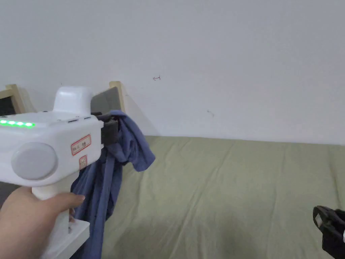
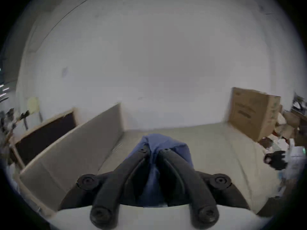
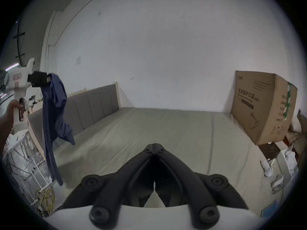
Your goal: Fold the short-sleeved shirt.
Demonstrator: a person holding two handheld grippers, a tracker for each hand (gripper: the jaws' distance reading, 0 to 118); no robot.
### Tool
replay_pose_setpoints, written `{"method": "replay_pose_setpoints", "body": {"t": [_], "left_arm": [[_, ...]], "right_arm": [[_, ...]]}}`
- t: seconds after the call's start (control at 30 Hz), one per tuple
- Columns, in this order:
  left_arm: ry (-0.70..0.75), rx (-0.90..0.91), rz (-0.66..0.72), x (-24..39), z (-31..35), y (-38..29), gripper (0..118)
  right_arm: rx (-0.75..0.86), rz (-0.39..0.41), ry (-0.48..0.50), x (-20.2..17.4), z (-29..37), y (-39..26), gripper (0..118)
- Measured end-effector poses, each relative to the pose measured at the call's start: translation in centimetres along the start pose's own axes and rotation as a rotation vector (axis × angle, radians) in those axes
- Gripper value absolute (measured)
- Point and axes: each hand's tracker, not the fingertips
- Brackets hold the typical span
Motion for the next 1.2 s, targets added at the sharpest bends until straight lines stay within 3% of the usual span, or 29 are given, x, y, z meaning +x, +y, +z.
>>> {"method": "replay_pose_setpoints", "body": {"t": [0.2, 0.33, 0.5, 0.57, 0.7, 0.73, 0.77, 0.8, 0.83, 0.87, 0.97, 1.07, 1.2], "left_arm": [[-0.332, -0.027, 0.079, 11.1, -2.3, 4.0, 7], [-0.516, -0.160, 0.114, 18.6, -6.2, 1.8, 7], [-0.638, -0.605, 0.096, 28.2, -13.7, -6.7, 7], [-0.613, -0.852, 0.079, 31.3, -16.4, -11.9, 7], [-0.550, -1.201, 0.209, 33.2, -19.1, -22.4, 8], [-0.550, -1.237, 0.218, 33.3, -19.3, -24.0, 11], [-0.556, -1.259, 0.235, 33.2, -19.3, -25.2, 31], [-0.557, -1.290, 0.240, 33.2, -19.0, -26.2, 65], [-0.563, -1.301, 0.238, 33.0, -18.6, -26.8, 98], [-0.567, -1.275, 0.238, 32.4, -18.2, -26.7, 103], [-0.576, -1.216, 0.278, 30.5, -17.8, -24.3, 100], [-0.567, -1.043, 0.302, 26.9, -16.1, -19.6, 100], [-0.483, -0.575, 0.348, 21.1, -10.2, -14.1, 100]], "right_arm": [[0.097, -0.030, -0.113, 4.7, 4.5, 2.2, 0], [0.136, -0.070, -0.209, 8.1, 7.3, 2.6, 0], [0.096, -0.122, -0.318, 12.3, 9.3, 0.7, 0], [0.059, -0.148, -0.348, 13.5, 9.4, -0.5, 0], [-0.024, -0.188, -0.363, 15.2, 8.9, -3.1, 0], [-0.035, -0.195, -0.364, 15.3, 8.7, -3.6, 0], [-0.048, -0.204, -0.365, 15.5, 8.5, -4.0, 0], [-0.056, -0.213, -0.364, 15.6, 8.4, -4.4, 0], [-0.061, -0.218, -0.362, 15.6, 8.2, -4.6, 0], [-0.065, -0.224, -0.358, 15.6, 8.1, -4.8, 0], [-0.072, -0.226, -0.347, 15.1, 7.6, -4.7, 0], [-0.054, -0.223, -0.326, 14.3, 7.4, -3.9, 0], [0.014, -0.212, -0.296, 12.8, 7.8, -2.5, 0]]}}
